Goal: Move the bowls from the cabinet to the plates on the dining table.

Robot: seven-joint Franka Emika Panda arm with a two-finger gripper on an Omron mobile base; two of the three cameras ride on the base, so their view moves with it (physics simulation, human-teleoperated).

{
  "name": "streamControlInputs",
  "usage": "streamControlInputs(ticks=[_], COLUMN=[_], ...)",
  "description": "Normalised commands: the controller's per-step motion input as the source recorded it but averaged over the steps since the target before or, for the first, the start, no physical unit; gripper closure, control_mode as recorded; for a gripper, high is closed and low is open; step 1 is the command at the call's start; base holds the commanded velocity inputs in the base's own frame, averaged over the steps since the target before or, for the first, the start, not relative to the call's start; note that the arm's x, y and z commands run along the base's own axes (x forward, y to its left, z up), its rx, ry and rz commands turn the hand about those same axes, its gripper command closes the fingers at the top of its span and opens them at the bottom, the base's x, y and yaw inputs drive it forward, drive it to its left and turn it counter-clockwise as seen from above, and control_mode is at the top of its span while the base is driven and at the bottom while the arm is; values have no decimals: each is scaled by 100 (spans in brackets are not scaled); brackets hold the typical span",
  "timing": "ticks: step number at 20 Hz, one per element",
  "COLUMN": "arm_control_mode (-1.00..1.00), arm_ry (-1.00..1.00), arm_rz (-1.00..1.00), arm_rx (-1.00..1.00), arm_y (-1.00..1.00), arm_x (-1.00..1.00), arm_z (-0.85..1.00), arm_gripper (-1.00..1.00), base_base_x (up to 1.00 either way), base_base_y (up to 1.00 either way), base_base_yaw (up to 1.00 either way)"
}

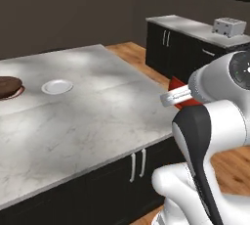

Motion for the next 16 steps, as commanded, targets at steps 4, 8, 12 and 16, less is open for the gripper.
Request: streamControlInputs(ticks=[4,8,12,16], arm_control_mode=[100,100,100,100], arm_ry=[0,0,0,0], arm_rz=[0,0,0,0], arm_rx=[0,0,0,0], arm_y=[0,0,0,0], arm_x=[0,0,0,0], arm_z=[0,0,0,0], arm_gripper=[100,100,100,100], base_base_x=[13,1,2,54], base_base_y=[-28,-44,-46,-24], base_base_yaw=[40,32,21,9])
